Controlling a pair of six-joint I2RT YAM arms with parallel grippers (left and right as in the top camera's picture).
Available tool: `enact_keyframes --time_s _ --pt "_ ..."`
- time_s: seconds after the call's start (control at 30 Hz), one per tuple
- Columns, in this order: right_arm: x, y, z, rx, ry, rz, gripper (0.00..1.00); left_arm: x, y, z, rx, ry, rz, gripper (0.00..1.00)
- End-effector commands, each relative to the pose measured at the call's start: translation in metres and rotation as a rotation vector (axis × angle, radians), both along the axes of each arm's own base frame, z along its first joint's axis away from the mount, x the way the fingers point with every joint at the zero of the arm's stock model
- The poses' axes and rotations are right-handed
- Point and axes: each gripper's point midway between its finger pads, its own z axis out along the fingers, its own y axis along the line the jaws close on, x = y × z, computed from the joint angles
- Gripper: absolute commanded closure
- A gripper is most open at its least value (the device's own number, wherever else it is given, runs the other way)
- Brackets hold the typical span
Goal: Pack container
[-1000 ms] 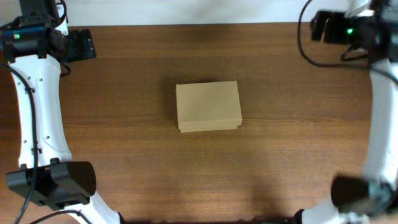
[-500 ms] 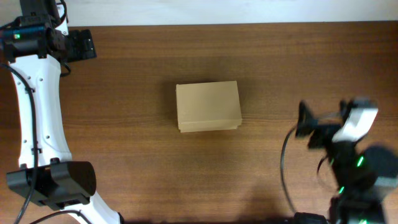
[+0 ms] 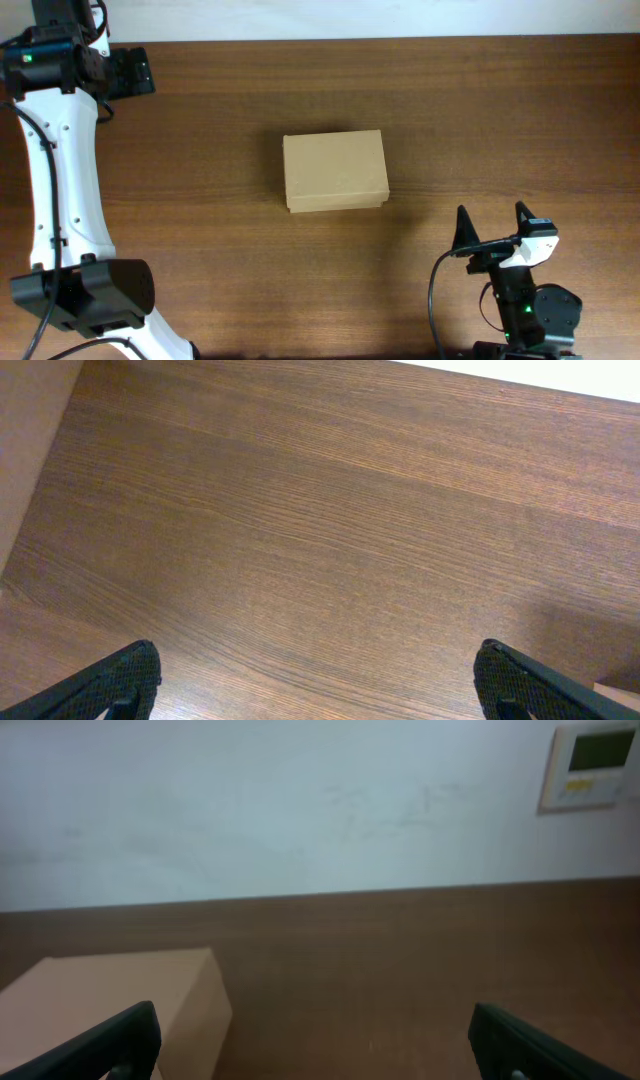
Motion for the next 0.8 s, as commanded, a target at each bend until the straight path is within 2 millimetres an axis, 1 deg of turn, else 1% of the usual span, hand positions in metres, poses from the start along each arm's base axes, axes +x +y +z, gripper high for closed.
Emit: enact_keyframes --time_s 0.0,0.13,0.4,0.6,0.77 --pt "0.001 -0.002 -0.008 -0.004 0.002 -0.012 0.01 0.001 0.001 0.002 0.002 -0.008 0.001 0.00" --pt "0.001 -0.002 -0.020 -0.001 0.021 -0.010 0.01 0.001 0.001 0.002 0.002 -0.008 0.001 0.00" --pt "0.001 0.011 -0.021 -0.009 0.016 0.011 0.01 0.001 0.001 0.002 0.002 -0.008 0.001 0.00" --pt "-0.003 0.007 -0.028 -0.010 -0.014 -0.004 0.01 0.001 0.001 0.002 0.002 -0.008 0.001 0.00" --pt "-0.006 0.008 -0.058 -0.005 0.107 -0.003 0.01 0.001 0.001 0.002 0.002 -0.008 0.001 0.00"
